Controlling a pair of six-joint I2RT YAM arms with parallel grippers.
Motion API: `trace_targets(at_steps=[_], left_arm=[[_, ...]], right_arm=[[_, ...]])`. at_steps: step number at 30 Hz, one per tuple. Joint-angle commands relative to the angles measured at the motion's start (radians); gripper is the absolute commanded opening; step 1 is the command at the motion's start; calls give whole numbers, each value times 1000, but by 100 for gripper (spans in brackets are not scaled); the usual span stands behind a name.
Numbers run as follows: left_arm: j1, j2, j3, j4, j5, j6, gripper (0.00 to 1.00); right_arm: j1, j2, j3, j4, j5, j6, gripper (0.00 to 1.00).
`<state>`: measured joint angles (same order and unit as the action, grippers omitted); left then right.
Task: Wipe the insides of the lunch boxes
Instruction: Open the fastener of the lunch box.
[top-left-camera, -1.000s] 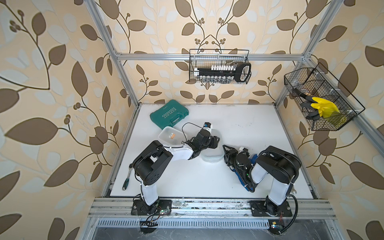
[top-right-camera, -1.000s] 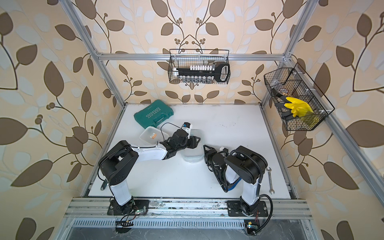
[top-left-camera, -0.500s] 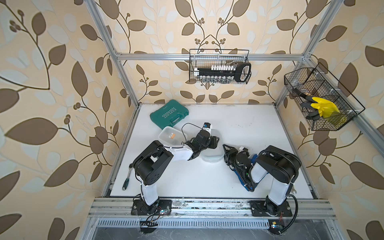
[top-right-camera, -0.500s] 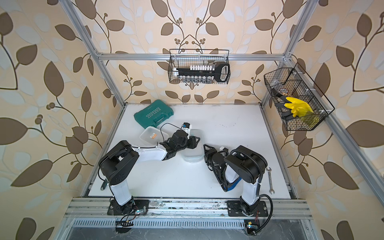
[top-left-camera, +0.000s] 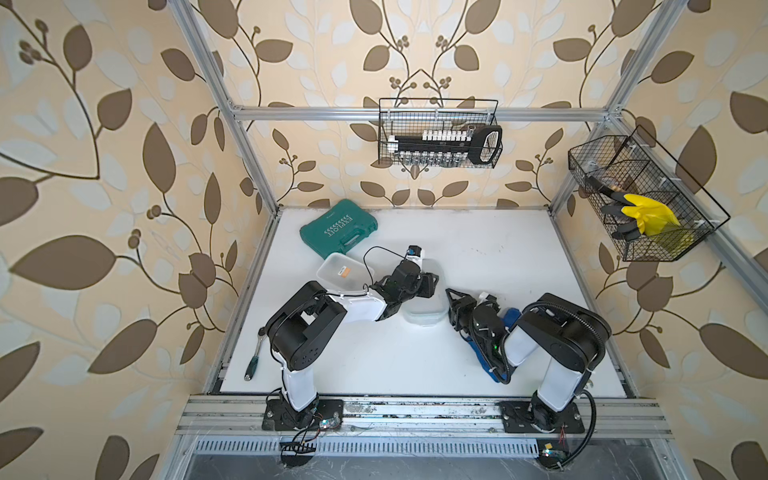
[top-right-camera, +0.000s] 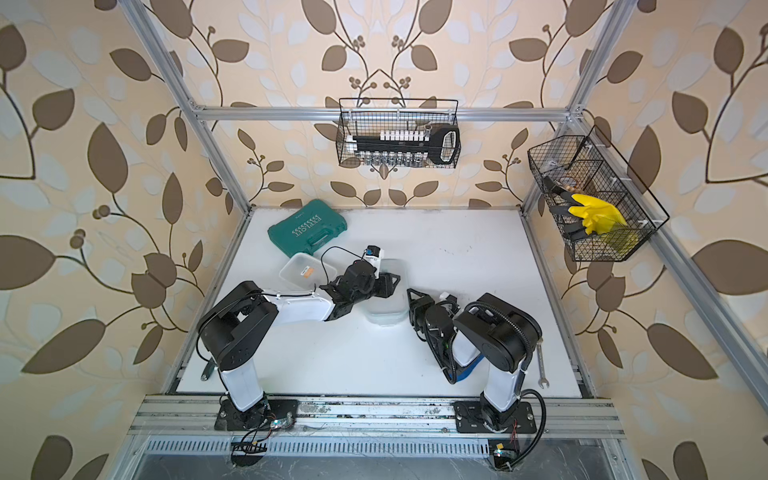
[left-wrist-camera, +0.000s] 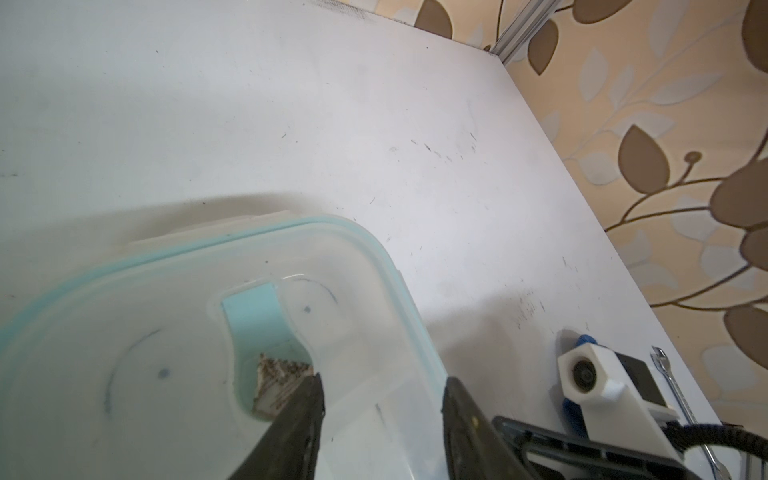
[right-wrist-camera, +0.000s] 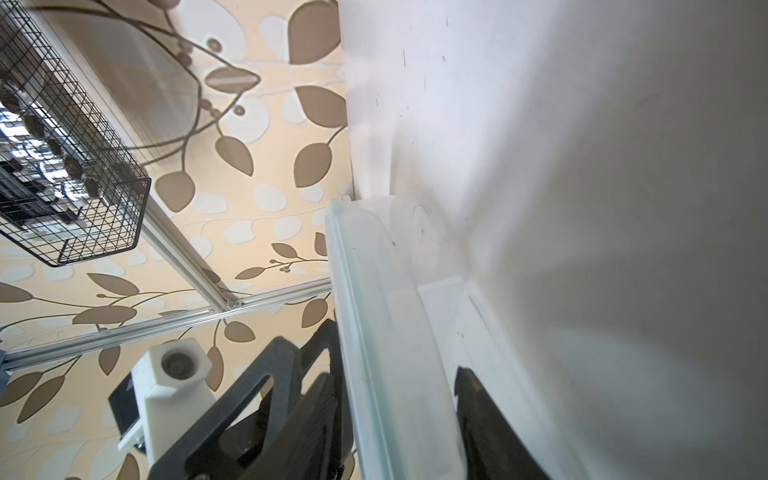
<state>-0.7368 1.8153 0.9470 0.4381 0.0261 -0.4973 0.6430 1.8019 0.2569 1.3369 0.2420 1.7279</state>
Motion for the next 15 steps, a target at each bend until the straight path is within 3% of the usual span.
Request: trace_targets(at_steps=[1,6,15], left_arm=[[-38,71,-38,-228,66,-16,49],[-51,85,-29,-249,49,-9,48],[-77,104,-29,-252,7,-28,40]], right_arm=[[1,-21,13,78,-30,11,46],[0,-3,27,78,-35,13,39],[3,-29,10,79,-9,-10,13]])
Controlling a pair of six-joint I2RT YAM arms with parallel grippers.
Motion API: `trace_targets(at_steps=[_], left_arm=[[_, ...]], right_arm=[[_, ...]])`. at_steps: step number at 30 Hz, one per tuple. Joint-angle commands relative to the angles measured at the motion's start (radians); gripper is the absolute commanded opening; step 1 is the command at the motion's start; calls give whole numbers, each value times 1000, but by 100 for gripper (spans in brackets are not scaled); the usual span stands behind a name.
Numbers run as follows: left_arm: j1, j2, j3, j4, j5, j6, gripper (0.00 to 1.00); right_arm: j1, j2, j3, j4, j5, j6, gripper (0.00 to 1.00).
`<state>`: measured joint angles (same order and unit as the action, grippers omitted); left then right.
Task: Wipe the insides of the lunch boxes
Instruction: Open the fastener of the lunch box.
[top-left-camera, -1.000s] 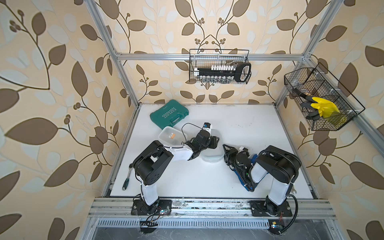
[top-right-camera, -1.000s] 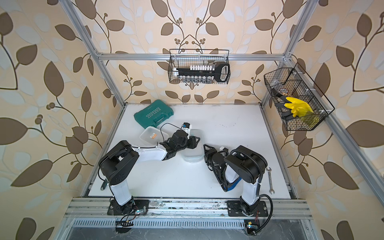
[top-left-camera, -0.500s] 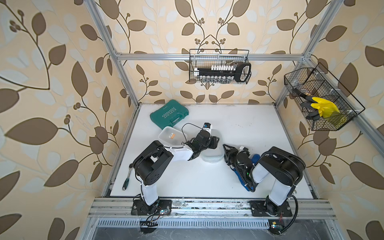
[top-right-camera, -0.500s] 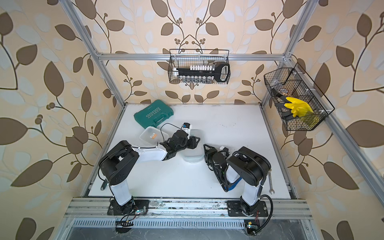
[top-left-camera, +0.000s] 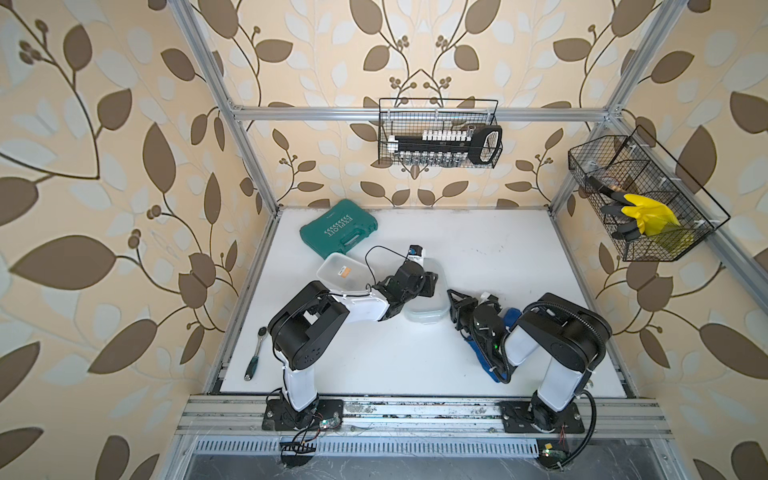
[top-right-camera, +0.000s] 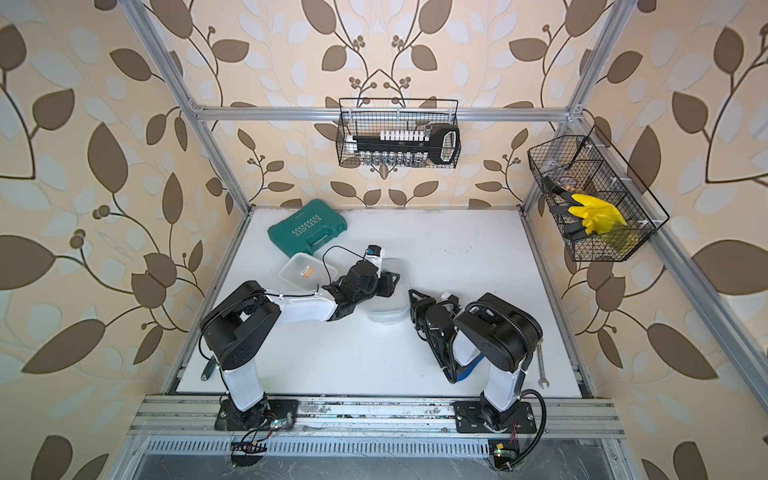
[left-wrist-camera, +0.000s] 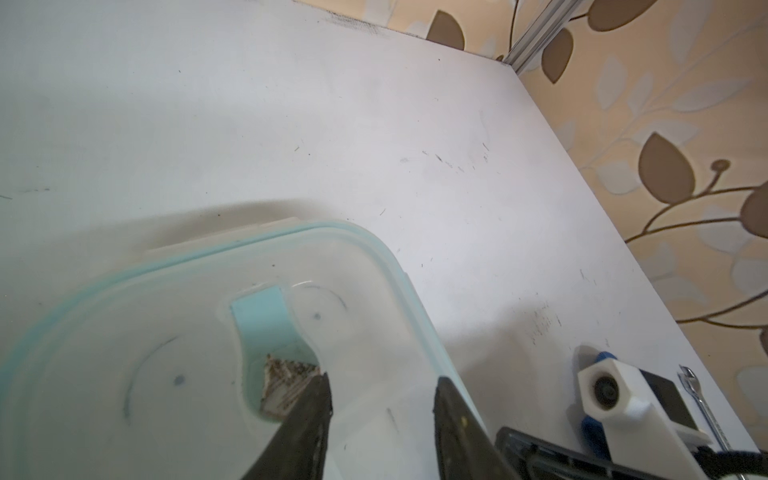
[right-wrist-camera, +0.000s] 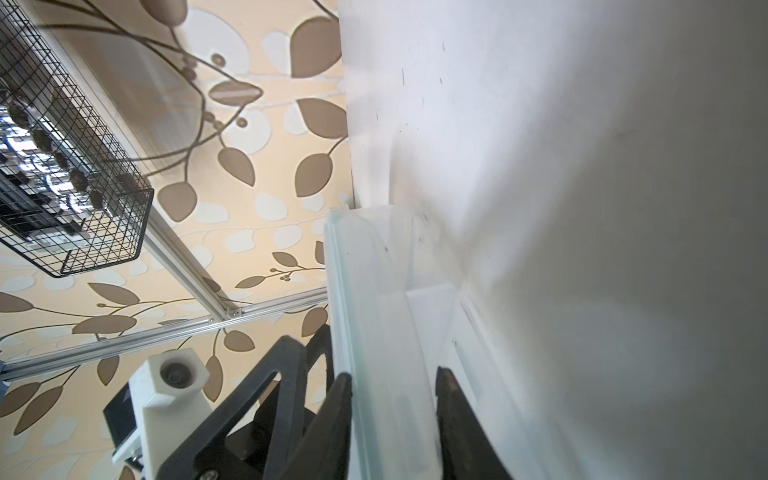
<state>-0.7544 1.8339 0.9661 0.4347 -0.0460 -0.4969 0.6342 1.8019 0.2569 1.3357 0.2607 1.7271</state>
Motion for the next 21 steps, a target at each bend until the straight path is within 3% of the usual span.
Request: trace_targets(at_steps=[1,5,21], left_arm=[[-64,89,-45,-254,68,-30,38],[-93,104,-28,-290,7,-27,36],[-194,143,39,-402,-200,39,32]], right_arm=[[10,-27,11,79,-29,-9,11],[11,-19,15,80,-32,-4,0],[10,-75,-7,77,-17,-81,0]])
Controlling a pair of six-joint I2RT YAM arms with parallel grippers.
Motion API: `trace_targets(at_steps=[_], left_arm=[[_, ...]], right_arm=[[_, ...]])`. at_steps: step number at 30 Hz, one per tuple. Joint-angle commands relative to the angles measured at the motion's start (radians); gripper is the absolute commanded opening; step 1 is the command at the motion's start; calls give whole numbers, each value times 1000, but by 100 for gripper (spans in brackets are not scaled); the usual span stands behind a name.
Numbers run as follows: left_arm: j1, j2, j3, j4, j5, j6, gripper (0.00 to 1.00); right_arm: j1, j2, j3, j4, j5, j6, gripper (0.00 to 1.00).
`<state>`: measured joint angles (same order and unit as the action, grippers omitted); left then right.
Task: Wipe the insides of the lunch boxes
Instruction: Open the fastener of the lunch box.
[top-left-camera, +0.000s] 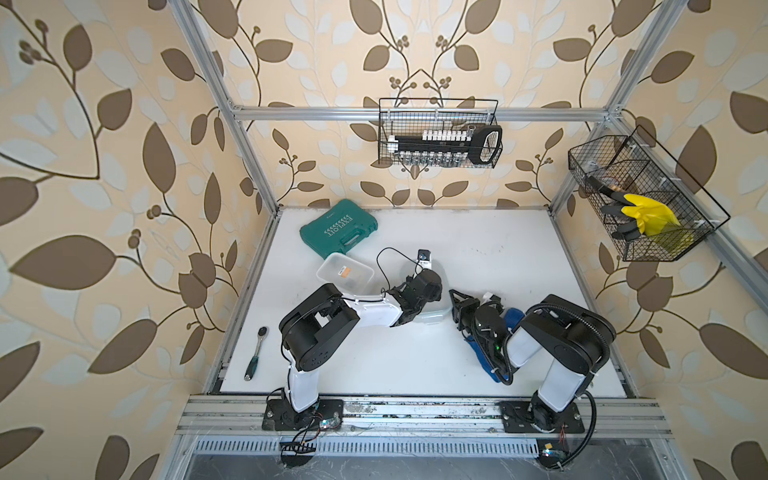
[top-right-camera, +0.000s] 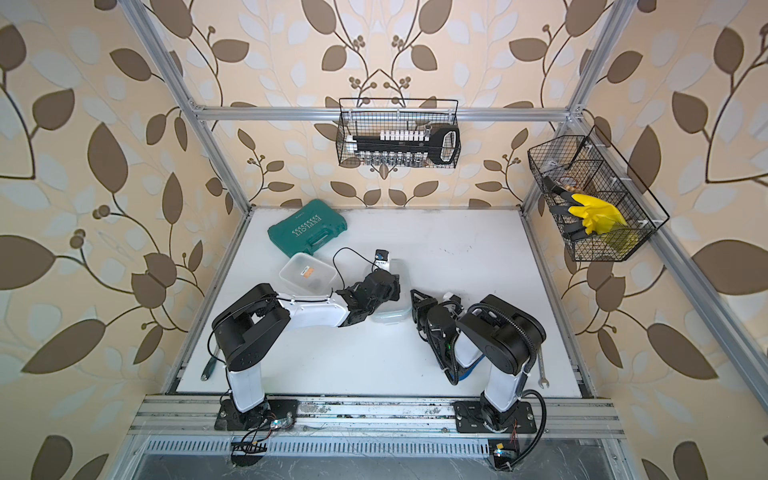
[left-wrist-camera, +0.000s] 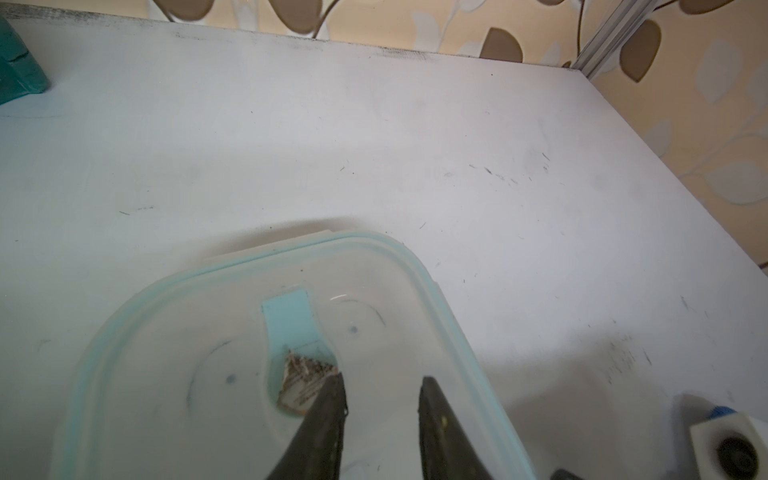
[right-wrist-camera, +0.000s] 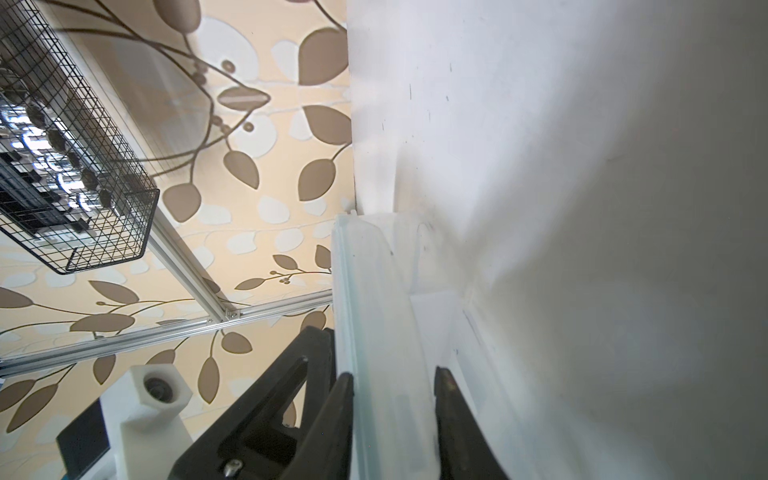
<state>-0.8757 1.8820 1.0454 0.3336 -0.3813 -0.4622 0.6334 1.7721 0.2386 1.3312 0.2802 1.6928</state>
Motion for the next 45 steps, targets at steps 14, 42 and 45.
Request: trace_targets(at_steps=[14,42,45], left_arm=[[-155,165,45,-396,6,75,32],[-197,241,74,-432,-38,107,31],[-197,259,74,-435,-33,107,31]], right_arm=[[13,-202,25,-113,-36,-122,0],[9,-336,52,-284,-25,-200,0],[10,-370,71,-334,-33,-226,0]])
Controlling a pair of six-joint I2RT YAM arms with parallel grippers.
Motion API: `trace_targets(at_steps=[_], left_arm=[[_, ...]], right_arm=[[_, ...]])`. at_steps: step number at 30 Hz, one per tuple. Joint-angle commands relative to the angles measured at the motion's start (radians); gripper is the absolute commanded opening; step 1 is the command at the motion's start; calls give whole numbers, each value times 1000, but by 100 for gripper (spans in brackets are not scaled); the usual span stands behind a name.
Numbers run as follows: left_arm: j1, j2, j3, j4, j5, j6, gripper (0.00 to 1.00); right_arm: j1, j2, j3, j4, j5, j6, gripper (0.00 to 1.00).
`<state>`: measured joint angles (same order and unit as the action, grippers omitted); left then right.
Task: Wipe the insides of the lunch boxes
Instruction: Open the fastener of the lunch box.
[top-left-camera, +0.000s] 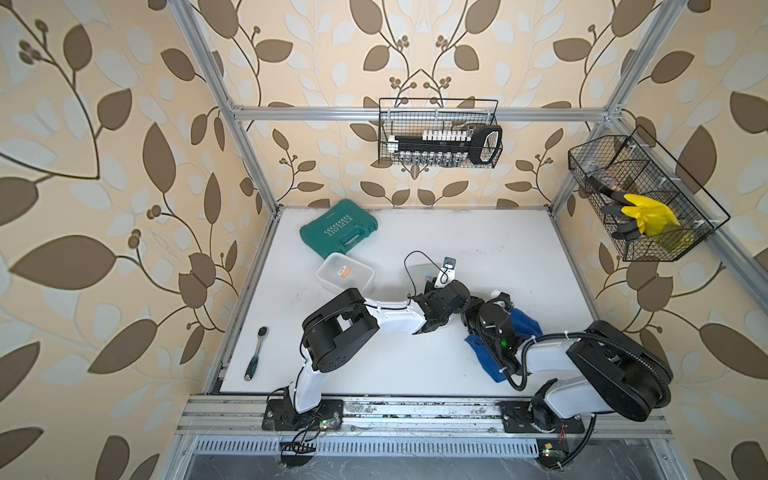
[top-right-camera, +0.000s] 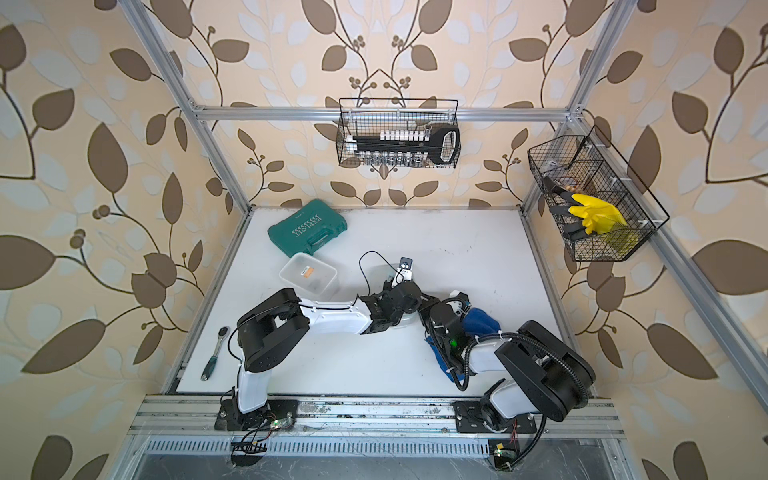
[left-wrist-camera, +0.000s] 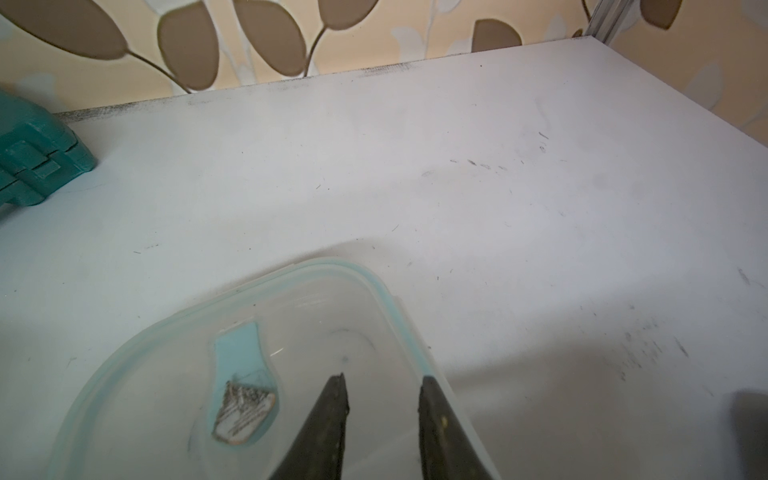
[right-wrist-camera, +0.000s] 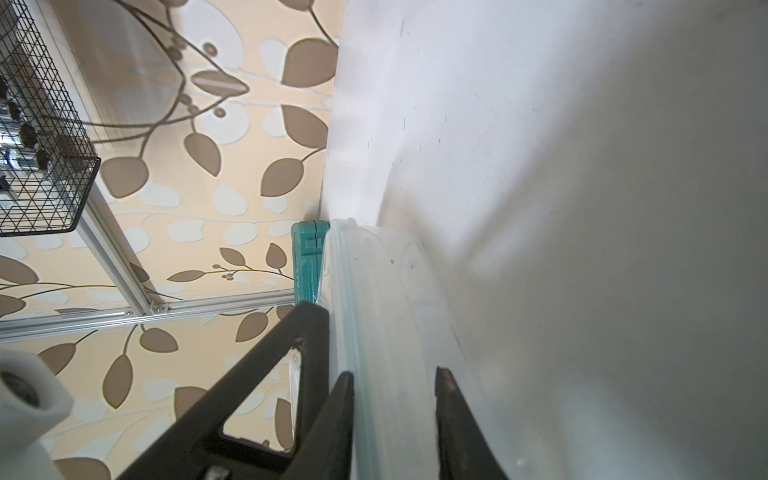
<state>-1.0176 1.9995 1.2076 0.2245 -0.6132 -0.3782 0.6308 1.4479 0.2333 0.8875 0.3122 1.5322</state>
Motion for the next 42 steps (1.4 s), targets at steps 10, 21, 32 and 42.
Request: trace_targets(at_steps=[10,21,32,42], left_arm=[[-54,163,-93,-315,215,27,31],[-54,114,-111,-338,151,-10,37],[-53,-184,11,-524,60,-34,74],[-48,-472,54,-620,50,11,83]], right_arm=[[9,-97,118,30,-76,-107,0],[3,-156,77,-69,-31,-80,0],[-19,-333,17,-226,-25,-96,41],[-17,-350,-3,-271,-74,-84,49]])
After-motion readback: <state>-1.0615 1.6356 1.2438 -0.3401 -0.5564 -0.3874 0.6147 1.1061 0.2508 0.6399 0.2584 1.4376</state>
